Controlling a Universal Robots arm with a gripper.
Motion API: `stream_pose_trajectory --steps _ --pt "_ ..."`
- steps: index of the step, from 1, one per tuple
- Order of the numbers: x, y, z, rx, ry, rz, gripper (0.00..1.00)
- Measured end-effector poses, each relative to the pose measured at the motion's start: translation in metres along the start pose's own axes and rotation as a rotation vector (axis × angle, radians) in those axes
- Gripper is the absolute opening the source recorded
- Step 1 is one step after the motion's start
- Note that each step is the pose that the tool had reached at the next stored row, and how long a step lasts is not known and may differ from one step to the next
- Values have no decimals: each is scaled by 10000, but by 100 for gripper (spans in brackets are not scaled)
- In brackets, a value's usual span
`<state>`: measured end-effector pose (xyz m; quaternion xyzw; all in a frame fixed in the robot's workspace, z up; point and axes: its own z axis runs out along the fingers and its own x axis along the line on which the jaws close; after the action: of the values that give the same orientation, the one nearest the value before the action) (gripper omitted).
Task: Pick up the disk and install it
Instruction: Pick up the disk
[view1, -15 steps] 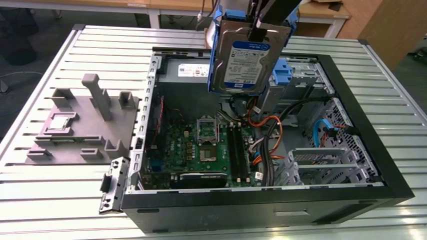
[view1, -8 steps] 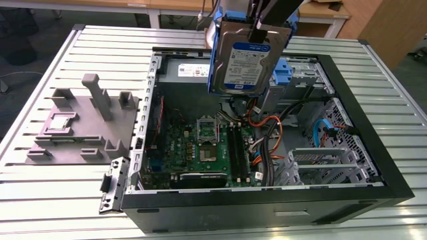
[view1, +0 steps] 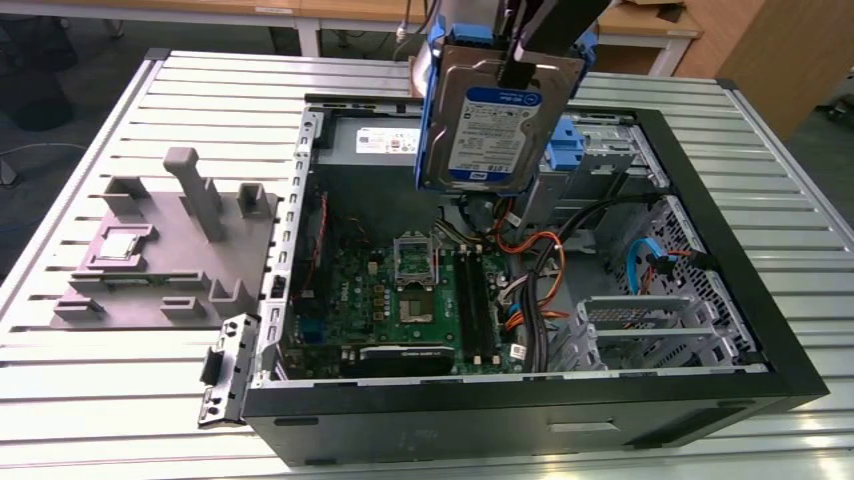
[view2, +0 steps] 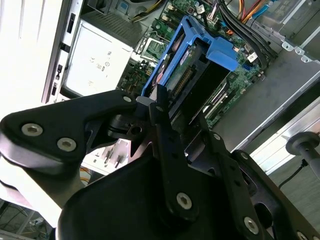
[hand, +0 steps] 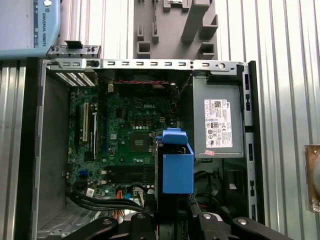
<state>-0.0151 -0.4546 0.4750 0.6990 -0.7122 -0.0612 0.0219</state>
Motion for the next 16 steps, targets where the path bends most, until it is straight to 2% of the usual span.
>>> stream_pose_trajectory --steps 16 --pt "122 -2 -4 0 0 1 35"
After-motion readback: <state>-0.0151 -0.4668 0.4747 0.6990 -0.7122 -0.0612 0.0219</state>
